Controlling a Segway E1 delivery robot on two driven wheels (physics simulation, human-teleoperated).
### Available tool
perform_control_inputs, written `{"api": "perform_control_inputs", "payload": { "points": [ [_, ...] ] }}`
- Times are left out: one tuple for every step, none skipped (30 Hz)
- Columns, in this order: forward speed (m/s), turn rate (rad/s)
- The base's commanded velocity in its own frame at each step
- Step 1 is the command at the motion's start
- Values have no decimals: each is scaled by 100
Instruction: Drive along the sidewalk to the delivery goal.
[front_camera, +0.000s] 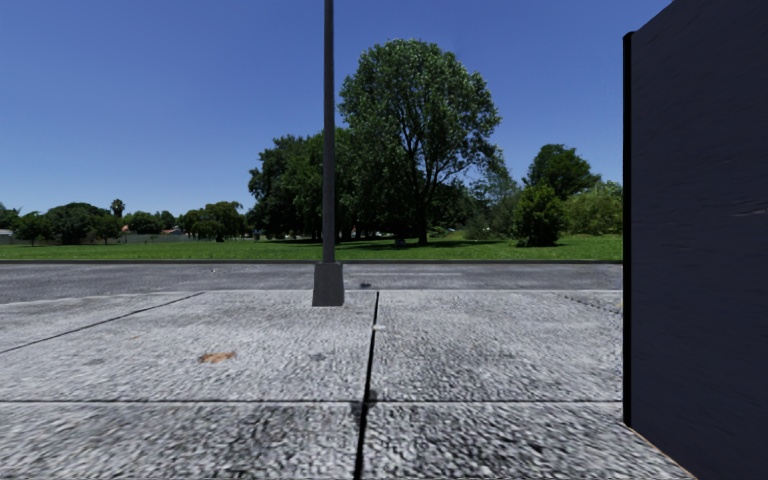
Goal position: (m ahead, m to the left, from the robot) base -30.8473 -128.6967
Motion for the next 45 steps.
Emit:
{"api": "perform_control_inputs", "payload": {
  "points": [
    [200, 0],
    [200, 0],
    [200, 0],
    [200, 0],
    [200, 0],
    [200, 0],
    [200, 0],
    [200, 0],
    [200, 0],
    [200, -12],
    [200, -26],
    [189, -33],
    [170, -36],
    [170, -36],
    [154, -36],
    [150, -36],
    [142, -49],
    [142, -49],
    [141, -49],
    [140, -49],
    [140, -49],
    [140, -49],
    [140, -53],
    [140, -53],
    [140, -54],
    [140, -54],
    [140, -58],
    [140, -61],
    [140, -62],
    [140, -62],
    [140, -62],
    [141, -62],
    [141, -62],
    [141, -62],
    [144, -62],
    [147, -62],
    [149, -62],
    [149, -62],
    [149, -62],
    [149, -62],
    [149, -62],
    [149, -62],
    [150, -62],
    [150, -62],
    [150, -62]
  ]
}}
